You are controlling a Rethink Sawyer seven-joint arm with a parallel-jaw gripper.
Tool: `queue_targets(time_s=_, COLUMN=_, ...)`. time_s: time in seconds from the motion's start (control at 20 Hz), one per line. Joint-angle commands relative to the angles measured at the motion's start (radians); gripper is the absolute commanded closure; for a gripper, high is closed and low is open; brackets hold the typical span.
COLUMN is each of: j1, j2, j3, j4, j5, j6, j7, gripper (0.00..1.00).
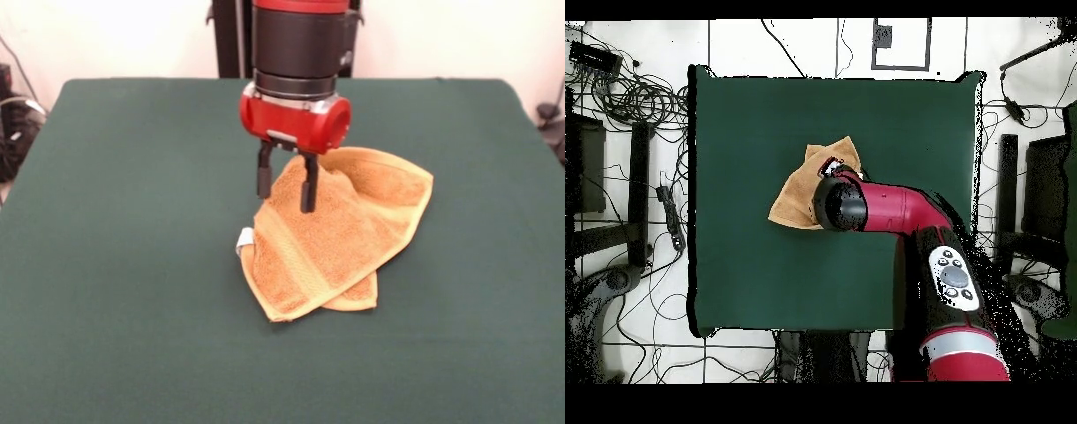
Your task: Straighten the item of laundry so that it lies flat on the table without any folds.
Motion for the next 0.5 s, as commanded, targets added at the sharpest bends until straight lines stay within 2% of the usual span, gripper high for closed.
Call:
queue_targets(time_s=0.05, j1=-0.007, j2=0.022, j3=0.091, j4=0.108, j5=-0.001, j6=0.008, j7=0.033, gripper=0.0)
queue_targets(time_s=0.5, j1=0.02, j2=0.015, j3=0.053, j4=0.132, j5=-0.035, j6=-0.063, j7=0.056, gripper=0.0)
